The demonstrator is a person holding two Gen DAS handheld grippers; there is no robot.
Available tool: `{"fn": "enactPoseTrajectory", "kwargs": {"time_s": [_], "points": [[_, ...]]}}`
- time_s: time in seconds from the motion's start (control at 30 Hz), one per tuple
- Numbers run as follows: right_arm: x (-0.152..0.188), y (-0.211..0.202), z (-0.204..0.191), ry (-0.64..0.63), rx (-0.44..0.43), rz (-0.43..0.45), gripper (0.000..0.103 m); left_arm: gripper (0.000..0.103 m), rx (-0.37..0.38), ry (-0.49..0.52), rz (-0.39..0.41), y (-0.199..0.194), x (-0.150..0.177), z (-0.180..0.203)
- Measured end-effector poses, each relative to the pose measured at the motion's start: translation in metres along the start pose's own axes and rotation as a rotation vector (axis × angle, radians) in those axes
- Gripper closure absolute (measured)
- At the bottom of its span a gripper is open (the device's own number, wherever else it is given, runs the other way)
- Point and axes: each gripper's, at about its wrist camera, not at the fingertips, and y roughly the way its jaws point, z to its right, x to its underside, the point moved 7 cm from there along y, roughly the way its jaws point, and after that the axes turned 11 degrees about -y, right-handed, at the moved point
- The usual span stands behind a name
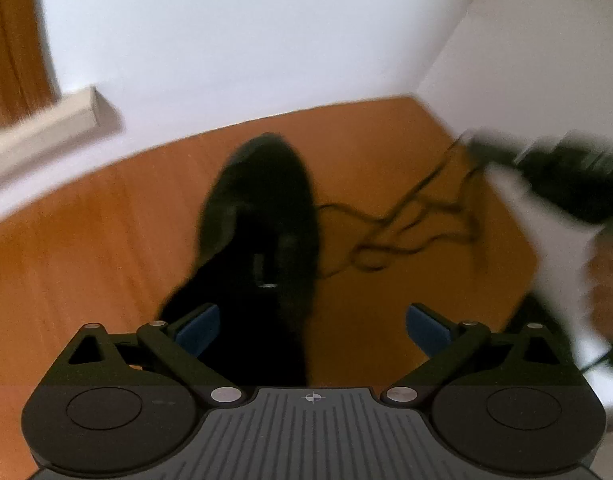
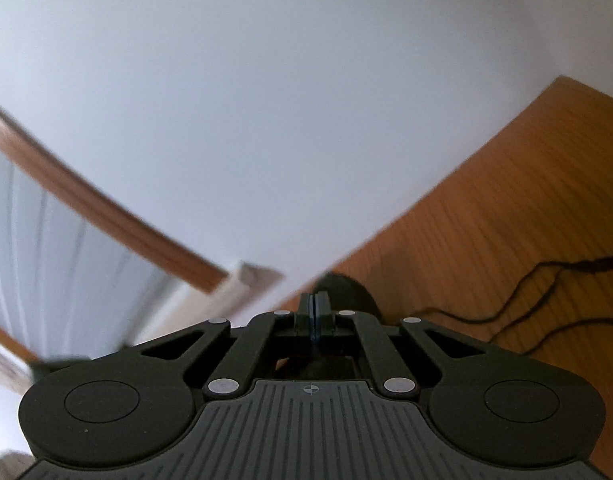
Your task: Lace up shoes with both hands
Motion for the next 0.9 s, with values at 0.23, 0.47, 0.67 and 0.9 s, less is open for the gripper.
{"fn": "enactPoseTrajectory", "kwargs": {"time_s": [0.23,0.47,0.67,0.9], "points": [[-0.023,-0.021,-0.001,0.105,-0.073,0.105,0.100,0.004,0.139,-0.034,0.047,-0.014,-0.011,0.014],[-0.024,-0.007,-0.031,0.136,-0.174,0.043,0.100,0.003,0.455,-0.022,0.063,-0.043,-0.020,0.051],[-0.025,0.008,-0.058,0.118,-0.241,0.002,0.100,0.008,0.487,-0.112,0.048,-0.036,-0.024,0.039],[-0.025,0.020,-0.065,0.127,-0.273,-0.026,0.100,0.030,0.547,-0.170,0.049,-0.034,-0.022,0.029]]}}
